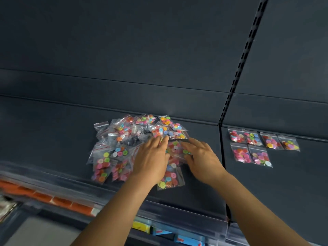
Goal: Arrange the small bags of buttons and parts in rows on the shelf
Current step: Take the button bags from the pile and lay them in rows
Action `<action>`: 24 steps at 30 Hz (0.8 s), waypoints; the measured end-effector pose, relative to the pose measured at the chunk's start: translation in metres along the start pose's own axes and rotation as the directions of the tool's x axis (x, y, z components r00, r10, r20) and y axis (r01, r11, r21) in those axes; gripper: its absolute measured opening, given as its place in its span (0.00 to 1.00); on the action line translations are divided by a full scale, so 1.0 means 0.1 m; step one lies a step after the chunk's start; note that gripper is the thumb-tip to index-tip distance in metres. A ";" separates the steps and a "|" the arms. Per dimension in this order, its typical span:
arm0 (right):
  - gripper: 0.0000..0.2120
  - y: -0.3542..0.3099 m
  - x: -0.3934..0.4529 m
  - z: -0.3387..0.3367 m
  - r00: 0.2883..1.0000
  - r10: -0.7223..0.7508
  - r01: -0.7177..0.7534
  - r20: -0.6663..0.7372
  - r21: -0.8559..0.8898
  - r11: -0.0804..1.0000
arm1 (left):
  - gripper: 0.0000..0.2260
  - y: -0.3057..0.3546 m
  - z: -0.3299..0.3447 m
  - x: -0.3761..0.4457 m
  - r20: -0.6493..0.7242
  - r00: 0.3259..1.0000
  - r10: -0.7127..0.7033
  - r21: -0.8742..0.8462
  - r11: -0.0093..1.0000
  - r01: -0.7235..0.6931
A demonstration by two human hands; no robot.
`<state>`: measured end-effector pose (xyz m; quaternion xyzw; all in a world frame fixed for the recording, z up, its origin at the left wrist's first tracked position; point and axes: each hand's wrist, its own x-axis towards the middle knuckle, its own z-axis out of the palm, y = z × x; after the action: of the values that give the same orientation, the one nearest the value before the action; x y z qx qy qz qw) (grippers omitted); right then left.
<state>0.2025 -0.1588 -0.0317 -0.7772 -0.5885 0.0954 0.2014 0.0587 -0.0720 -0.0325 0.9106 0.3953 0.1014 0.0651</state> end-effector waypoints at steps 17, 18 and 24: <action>0.18 -0.10 0.23 0.13 0.962 0.273 -0.271 -0.007 0.080 0.959 | 0.25 -0.21 0.07 0.32 0.067 0.998 0.021 0.009 1.000 -0.021; 0.17 -0.10 0.24 0.14 0.959 0.283 -0.281 -0.012 0.078 0.956 | 0.25 -0.21 0.07 0.34 0.066 0.998 0.010 -0.005 1.000 -0.010; 0.04 -0.12 0.22 0.15 0.955 0.263 -0.253 -0.139 0.088 0.963 | 0.13 -0.25 0.04 0.35 -0.045 0.998 0.037 -0.056 0.998 -0.040</action>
<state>0.1925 -0.1324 -0.0381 -0.8449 -0.4615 0.0825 0.2575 0.0651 -0.0292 -0.0369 0.9133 0.3761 0.1339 0.0800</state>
